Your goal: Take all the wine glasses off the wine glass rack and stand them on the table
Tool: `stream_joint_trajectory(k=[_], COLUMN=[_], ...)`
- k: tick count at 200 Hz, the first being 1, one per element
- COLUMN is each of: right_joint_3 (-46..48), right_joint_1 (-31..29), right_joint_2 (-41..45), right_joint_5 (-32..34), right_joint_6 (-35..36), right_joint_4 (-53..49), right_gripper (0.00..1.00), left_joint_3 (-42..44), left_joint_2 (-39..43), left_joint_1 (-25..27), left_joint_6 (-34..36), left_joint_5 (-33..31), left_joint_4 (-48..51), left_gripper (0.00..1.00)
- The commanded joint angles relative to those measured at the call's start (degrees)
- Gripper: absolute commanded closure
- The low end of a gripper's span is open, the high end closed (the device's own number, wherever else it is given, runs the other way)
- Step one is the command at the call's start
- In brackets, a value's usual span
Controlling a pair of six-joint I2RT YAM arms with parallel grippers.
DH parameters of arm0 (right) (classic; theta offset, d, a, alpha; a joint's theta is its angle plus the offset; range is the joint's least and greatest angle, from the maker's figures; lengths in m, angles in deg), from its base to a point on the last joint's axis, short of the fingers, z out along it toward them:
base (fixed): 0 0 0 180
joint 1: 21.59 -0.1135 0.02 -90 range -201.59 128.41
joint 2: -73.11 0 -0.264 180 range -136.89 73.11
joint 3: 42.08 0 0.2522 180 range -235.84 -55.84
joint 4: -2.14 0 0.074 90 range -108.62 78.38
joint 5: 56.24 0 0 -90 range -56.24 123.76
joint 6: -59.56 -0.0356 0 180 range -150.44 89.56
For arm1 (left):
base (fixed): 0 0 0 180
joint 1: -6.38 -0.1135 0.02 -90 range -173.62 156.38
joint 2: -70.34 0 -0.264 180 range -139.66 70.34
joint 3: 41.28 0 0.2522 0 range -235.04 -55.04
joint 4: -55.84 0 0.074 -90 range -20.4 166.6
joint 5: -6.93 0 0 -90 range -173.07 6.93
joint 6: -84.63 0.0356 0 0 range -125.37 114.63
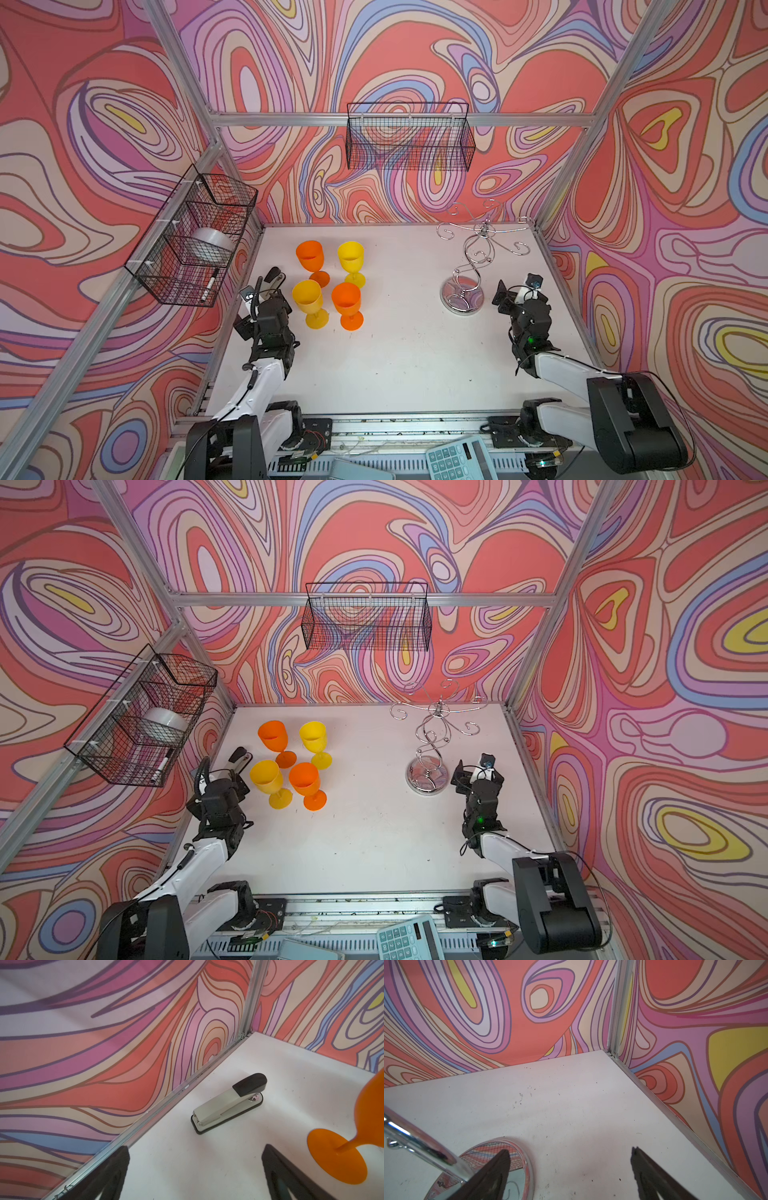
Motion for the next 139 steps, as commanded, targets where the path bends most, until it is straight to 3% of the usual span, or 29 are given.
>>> stream_joint_trajectory(k=[1, 76, 139], right_joint_3=[-1.1, -1.1, -1.3], right_joint_1=[-0.3, -0.3, -0.2], right_joint_2=[-0.4, -1.0, -1.2], right_joint_5=[0.7, 0.7, 0.6], right_joint_6=[0.2, 0.2, 0.3], right_joint_4=[0.1, 0.2, 0.1], right_gripper=[0.04, 0.04, 0.04], left_joint_3=[-1.5, -0.1, -0.5], left_joint_2=[-1.2, -5.5, -7.6], left_joint_1=[-0.3, -0.3, -0.4], left_joint_6=[-1.2, 0.0, 0.2], left_joint_5=[4.1, 13.1, 13.2], left_joint_4=[-1.4, -8.4, -8.1], left_gripper=[0.00, 0.00, 0.00])
